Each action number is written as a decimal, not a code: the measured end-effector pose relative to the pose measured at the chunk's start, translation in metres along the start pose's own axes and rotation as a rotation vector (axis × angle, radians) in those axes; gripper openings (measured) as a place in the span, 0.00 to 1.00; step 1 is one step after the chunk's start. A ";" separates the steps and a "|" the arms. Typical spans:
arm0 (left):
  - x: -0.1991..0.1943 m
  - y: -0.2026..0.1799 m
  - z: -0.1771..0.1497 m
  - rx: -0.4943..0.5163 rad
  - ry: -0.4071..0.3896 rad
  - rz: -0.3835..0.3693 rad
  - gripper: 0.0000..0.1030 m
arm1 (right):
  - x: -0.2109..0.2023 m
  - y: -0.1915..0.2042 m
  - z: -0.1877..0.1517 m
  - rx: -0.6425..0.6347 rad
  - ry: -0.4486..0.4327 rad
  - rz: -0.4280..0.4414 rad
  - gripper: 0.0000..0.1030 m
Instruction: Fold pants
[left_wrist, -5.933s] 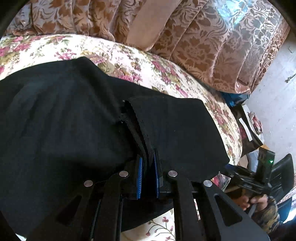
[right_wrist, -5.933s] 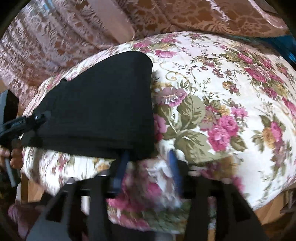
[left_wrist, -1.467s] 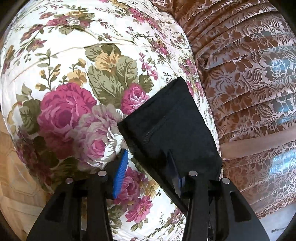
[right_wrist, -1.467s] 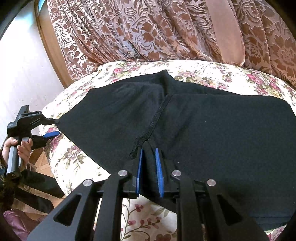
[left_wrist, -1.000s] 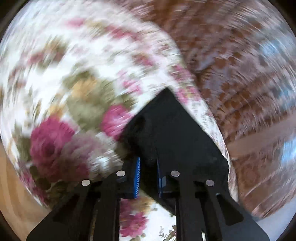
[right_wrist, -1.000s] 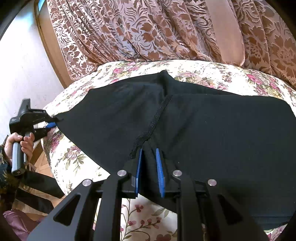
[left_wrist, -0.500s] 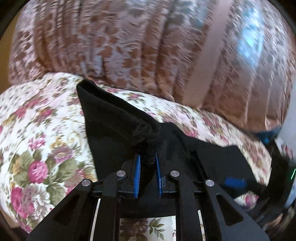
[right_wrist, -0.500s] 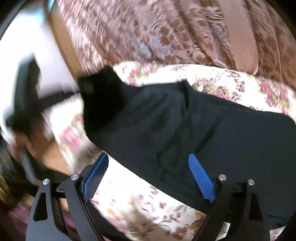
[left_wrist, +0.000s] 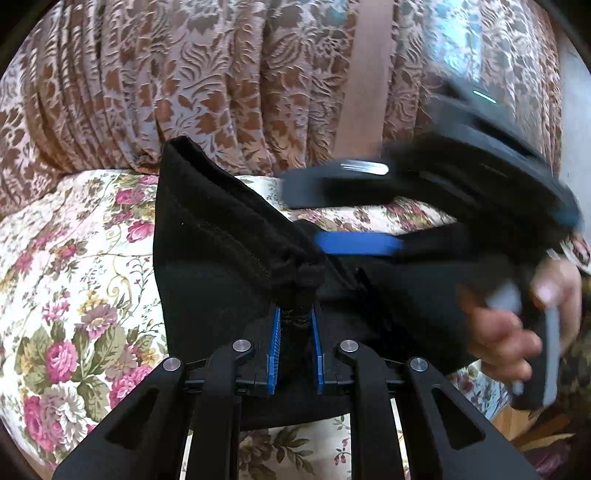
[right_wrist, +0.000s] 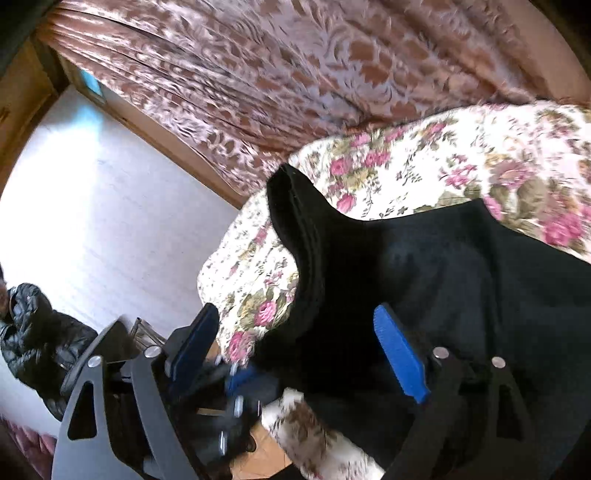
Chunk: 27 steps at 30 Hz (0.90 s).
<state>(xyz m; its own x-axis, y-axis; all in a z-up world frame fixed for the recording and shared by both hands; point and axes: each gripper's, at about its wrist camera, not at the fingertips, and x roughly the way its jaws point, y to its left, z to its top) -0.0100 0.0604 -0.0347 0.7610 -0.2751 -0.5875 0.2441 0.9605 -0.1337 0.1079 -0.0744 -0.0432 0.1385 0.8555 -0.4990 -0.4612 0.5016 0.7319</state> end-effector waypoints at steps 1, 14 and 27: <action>0.000 -0.003 -0.001 0.014 0.001 0.001 0.13 | 0.009 -0.003 0.005 0.001 0.022 -0.014 0.76; 0.010 -0.013 -0.004 0.068 0.031 0.010 0.13 | 0.030 -0.023 -0.002 -0.040 0.084 -0.119 0.13; 0.000 -0.018 -0.003 0.067 0.022 0.024 0.18 | 0.022 -0.016 -0.003 -0.041 0.052 -0.105 0.13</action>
<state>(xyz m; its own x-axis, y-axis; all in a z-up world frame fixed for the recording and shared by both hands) -0.0158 0.0430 -0.0345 0.7540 -0.2503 -0.6073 0.2663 0.9616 -0.0658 0.1162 -0.0638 -0.0674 0.1428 0.7900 -0.5963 -0.4821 0.5817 0.6552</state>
